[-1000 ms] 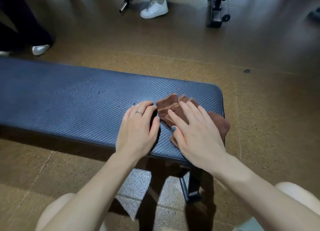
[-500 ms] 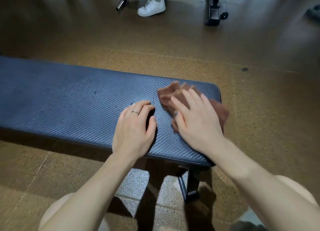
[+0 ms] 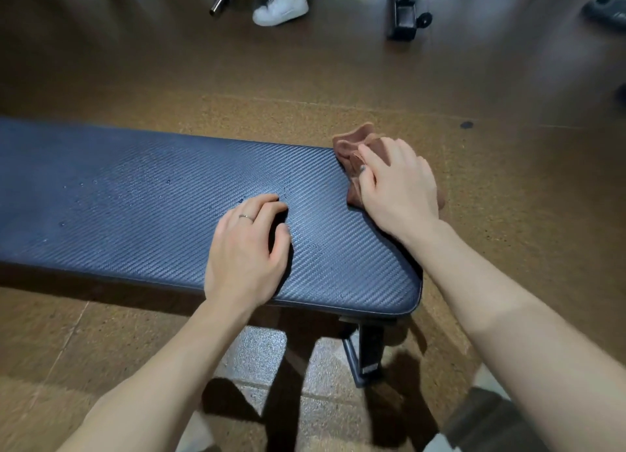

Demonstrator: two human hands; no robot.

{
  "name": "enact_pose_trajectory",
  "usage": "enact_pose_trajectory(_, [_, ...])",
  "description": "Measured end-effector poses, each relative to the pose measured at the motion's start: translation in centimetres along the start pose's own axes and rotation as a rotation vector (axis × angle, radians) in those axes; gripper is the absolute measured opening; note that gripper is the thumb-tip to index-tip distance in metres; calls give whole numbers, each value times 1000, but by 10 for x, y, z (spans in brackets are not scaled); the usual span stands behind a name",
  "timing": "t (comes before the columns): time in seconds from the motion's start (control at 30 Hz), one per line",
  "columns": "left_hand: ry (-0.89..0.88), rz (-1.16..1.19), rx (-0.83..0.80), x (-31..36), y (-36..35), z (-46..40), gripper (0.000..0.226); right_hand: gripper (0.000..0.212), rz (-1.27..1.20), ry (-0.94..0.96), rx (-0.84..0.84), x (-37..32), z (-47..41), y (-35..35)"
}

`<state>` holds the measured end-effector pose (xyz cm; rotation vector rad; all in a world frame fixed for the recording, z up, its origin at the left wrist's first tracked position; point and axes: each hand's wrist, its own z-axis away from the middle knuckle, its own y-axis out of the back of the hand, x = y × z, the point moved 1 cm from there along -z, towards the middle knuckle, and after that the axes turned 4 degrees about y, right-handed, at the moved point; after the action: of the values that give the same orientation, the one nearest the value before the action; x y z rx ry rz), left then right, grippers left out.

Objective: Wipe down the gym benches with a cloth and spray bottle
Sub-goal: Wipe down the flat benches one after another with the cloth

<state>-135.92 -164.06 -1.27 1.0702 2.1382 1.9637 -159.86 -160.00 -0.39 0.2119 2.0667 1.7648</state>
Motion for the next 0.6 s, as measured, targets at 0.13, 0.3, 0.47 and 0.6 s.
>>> enact_pose_trajectory(0.13, [7, -3, 10, 1, -1, 1, 31, 52, -101, -120, -25, -13, 81, 8])
enact_pose_trajectory(0.3, [6, -11, 3, 2, -2, 3, 35, 49, -251, -171, -49, -23, 142, 11])
enact_pose_trajectory(0.47, [0, -5, 1, 3, -1, 3, 37, 48, -334, -214, 22, 12, 44, 4])
enact_pose_trajectory(0.6, [1, 3, 15, 2, -1, 3, 33, 45, -429, -296, 76, 23, 3, 2])
